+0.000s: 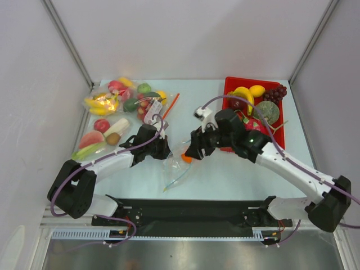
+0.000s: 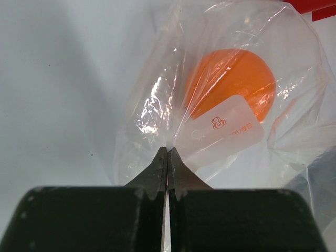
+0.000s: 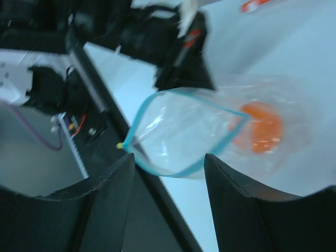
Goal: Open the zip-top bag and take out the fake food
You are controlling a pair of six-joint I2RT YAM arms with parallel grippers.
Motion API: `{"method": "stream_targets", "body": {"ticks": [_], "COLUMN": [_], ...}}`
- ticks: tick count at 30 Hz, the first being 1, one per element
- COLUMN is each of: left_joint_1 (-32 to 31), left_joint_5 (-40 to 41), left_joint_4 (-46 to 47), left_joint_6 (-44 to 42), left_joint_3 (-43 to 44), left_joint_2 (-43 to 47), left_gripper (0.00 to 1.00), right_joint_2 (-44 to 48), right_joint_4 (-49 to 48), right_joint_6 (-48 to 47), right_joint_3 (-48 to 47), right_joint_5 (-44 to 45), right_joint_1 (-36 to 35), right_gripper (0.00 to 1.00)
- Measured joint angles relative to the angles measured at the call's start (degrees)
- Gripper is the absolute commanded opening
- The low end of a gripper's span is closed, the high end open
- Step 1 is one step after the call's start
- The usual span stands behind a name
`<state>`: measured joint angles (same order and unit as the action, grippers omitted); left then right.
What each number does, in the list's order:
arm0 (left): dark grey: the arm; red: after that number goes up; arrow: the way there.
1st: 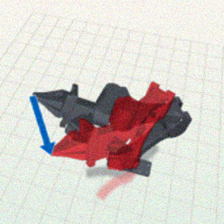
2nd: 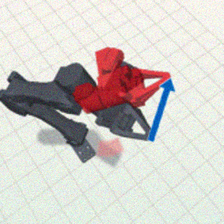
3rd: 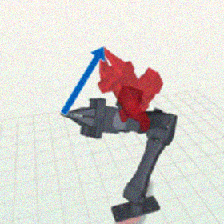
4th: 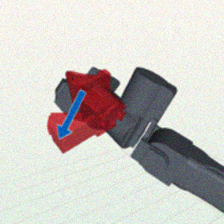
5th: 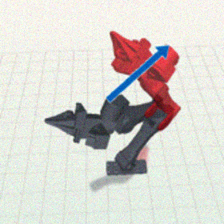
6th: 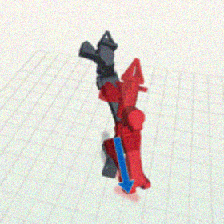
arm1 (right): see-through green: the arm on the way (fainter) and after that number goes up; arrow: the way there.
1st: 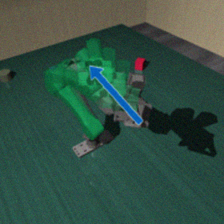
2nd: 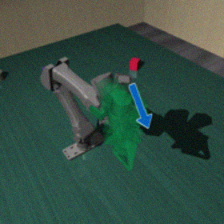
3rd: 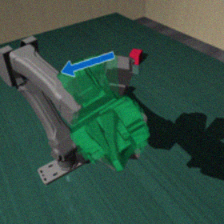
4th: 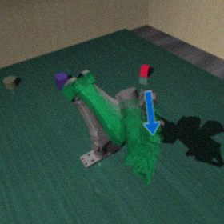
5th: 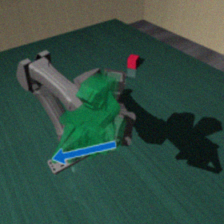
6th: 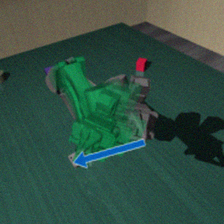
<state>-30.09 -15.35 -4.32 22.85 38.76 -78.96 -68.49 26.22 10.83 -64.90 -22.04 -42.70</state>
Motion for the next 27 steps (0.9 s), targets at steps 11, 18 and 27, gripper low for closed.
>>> {"method": "stream_targets", "body": {"ticks": [11, 18, 27], "left_joint_1": [0.02, 0.02, 0.02], "left_joint_5": [-0.11, -0.13, -0.13], "left_joint_4": [-0.15, -0.33, -0.83], "left_joint_6": [-0.37, -0.44, -0.7], "left_joint_3": [0.04, 0.04, 0.04], "left_joint_2": [0.0, 0.0, 0.0], "left_gripper": [0.0, 0.0, 0.0], "right_joint_2": [-11.1, -20.59, -26.95], "right_joint_4": [-1.81, 0.68, 4.72], "right_joint_6": [-0.37, -0.9, -0.98], "right_joint_3": [-1.49, -4.26, -4.9], "right_joint_5": [-2.6, 3.58, 14.95], "right_joint_1": [-10.12, -10.62, -11.98], "right_gripper": [0.59, 0.59, 0.61]}}
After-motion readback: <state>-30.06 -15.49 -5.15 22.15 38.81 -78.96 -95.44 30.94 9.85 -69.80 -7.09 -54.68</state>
